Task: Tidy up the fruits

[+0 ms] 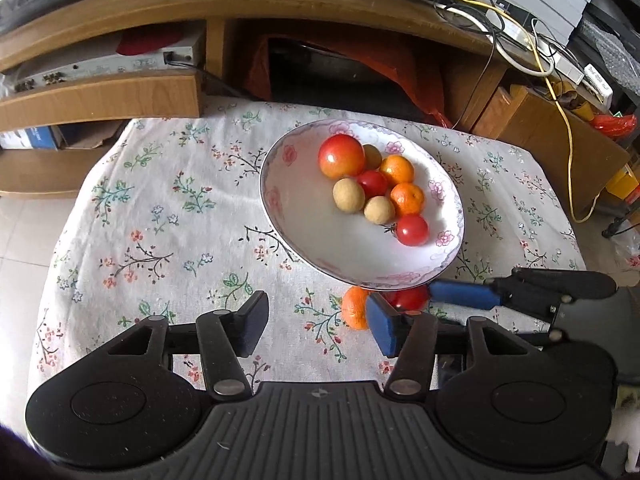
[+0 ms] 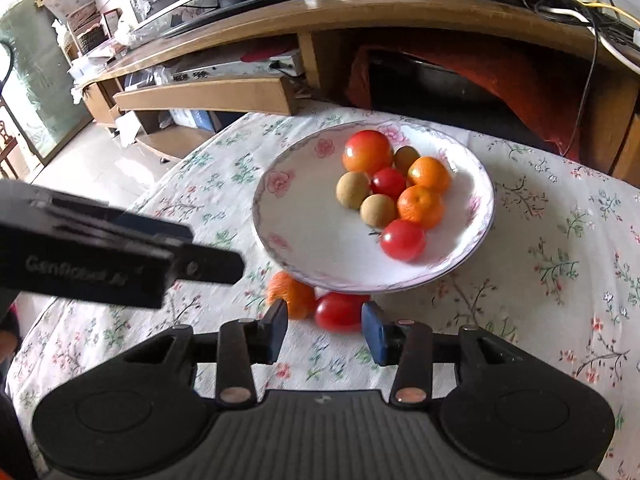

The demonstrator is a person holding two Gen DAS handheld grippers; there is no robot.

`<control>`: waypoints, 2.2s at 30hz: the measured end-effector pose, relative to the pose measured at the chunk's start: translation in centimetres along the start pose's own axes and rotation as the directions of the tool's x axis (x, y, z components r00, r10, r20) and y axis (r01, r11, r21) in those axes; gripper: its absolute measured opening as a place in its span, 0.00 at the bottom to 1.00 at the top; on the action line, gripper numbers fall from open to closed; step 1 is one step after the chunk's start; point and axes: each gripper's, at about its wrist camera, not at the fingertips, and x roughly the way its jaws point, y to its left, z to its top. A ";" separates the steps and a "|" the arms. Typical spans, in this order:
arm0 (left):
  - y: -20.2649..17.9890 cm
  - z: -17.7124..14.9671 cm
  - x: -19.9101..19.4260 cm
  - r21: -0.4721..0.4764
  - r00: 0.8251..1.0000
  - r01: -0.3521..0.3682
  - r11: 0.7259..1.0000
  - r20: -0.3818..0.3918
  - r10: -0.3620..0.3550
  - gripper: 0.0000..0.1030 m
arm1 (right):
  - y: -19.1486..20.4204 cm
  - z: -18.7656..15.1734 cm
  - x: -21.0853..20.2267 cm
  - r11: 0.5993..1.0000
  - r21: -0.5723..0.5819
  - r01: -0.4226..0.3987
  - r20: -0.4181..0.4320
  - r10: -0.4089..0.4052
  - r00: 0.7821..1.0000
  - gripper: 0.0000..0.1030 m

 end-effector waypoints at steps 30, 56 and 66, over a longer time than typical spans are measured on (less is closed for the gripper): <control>1.1 -0.4 0.4 -0.044 0.999 0.041 0.998 -0.033 -0.042 0.66 | 0.5 -0.2 1.1 0.989 -0.133 -0.069 -0.029 0.066 0.997 0.34; -3.7 -0.8 5.0 0.007 0.999 0.009 1.000 -0.032 -0.009 0.39 | -3.1 -4.1 -3.2 0.992 -0.059 0.111 -0.064 -0.115 0.991 0.24; -3.2 -2.4 2.9 0.044 0.998 0.020 0.999 -0.055 -0.017 0.39 | -1.9 -4.6 -4.3 0.992 -0.052 0.115 -0.080 -0.119 0.990 0.23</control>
